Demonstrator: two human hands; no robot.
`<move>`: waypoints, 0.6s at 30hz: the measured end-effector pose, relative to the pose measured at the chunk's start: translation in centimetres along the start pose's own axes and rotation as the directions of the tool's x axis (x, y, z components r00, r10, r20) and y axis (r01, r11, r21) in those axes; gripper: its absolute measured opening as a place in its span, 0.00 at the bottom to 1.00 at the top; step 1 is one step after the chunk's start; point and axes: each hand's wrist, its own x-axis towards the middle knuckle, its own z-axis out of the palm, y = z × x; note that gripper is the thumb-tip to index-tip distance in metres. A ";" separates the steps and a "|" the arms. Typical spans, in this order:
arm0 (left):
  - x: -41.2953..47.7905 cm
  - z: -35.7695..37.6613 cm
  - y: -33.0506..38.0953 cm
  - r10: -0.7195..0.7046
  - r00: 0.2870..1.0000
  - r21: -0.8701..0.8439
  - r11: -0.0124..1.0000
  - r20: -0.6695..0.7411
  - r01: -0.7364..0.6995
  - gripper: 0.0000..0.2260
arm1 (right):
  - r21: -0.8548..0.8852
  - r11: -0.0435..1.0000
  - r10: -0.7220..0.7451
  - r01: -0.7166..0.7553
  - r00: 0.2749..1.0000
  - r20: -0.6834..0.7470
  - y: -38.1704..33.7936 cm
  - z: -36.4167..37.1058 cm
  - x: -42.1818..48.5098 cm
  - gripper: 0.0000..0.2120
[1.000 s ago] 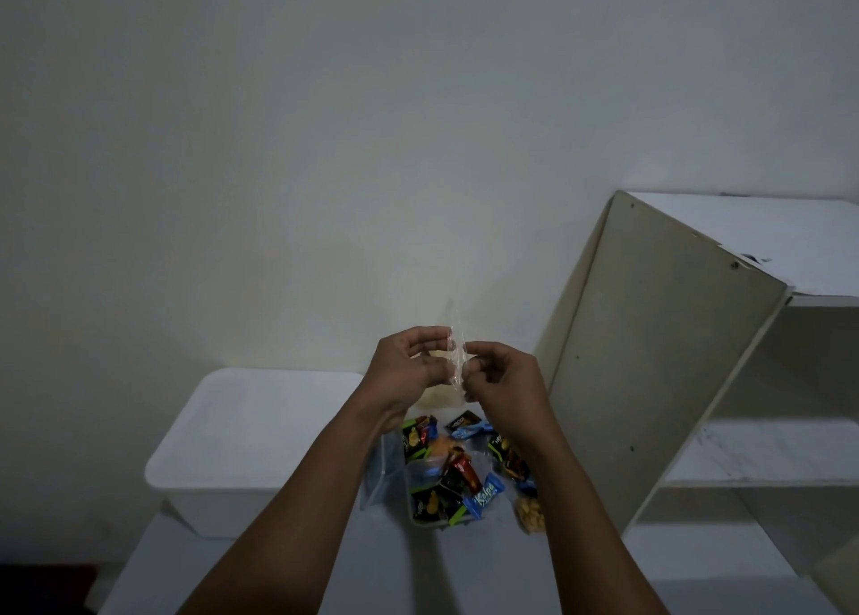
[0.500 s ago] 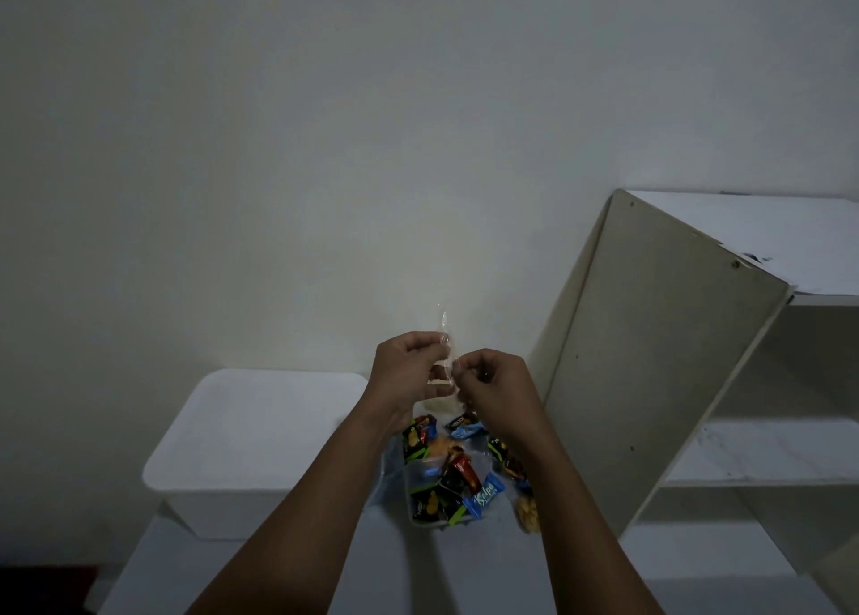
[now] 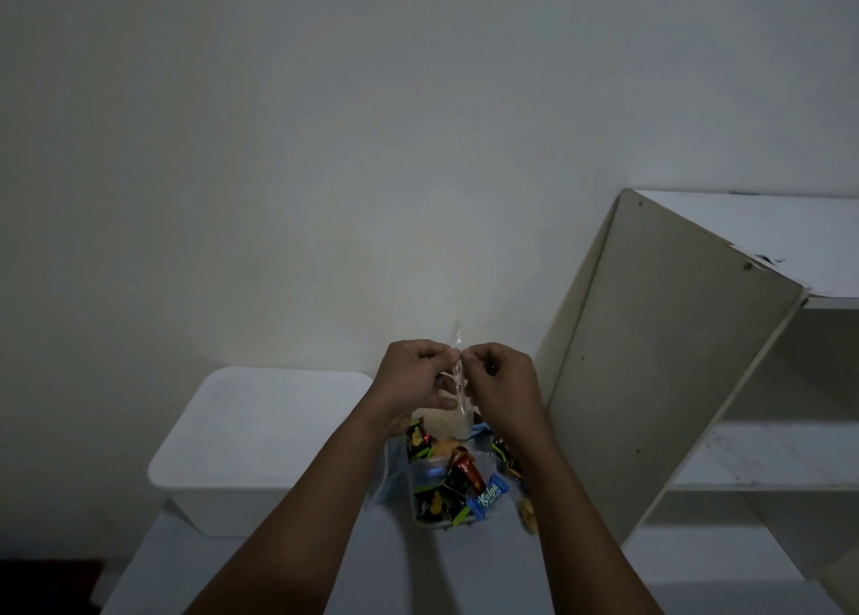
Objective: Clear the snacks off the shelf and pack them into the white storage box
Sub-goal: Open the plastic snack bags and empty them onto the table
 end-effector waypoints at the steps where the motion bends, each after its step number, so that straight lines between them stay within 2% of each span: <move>1: 0.0 0.0 0.1 -0.004 1.000 -0.010 1.000 -0.010 0.004 0.08 | -0.019 1.000 -0.009 0.009 1.000 0.016 0.0 -0.1 0.1 0.10; 4: 0.1 -0.2 0.1 0.053 0.993 -0.019 0.998 -0.103 -0.055 0.08 | -0.041 0.999 -0.005 0.008 0.997 0.080 -0.4 0.0 -0.1 0.10; 7: 0.4 -0.4 -0.3 0.212 0.966 0.174 0.967 -0.147 -0.185 0.07 | -0.016 0.999 0.029 -0.028 0.997 0.069 -0.4 -0.2 -0.2 0.11; 9: 0.7 -0.7 -0.5 0.274 0.956 0.259 0.936 -0.105 -0.239 0.06 | 0.079 0.994 0.068 -0.079 0.989 0.134 -0.6 -0.9 -0.2 0.13; 13: 0.4 -1.4 -0.4 0.195 0.980 0.091 0.976 0.044 -0.199 0.10 | 0.240 0.950 0.138 -0.200 0.958 0.251 -1.1 -2.3 0.0 0.12; 16: 0.0 -1.8 -1.1 0.172 0.983 0.086 0.980 0.066 -0.177 0.09 | 0.422 0.831 0.255 -0.363 0.922 0.292 -0.5 -3.1 0.2 0.14; 18: -0.1 -2.2 -2.1 0.162 0.986 0.066 0.984 0.037 -0.164 0.07 | 0.547 0.667 0.318 -0.506 0.857 0.406 1.0 -3.4 -0.4 0.25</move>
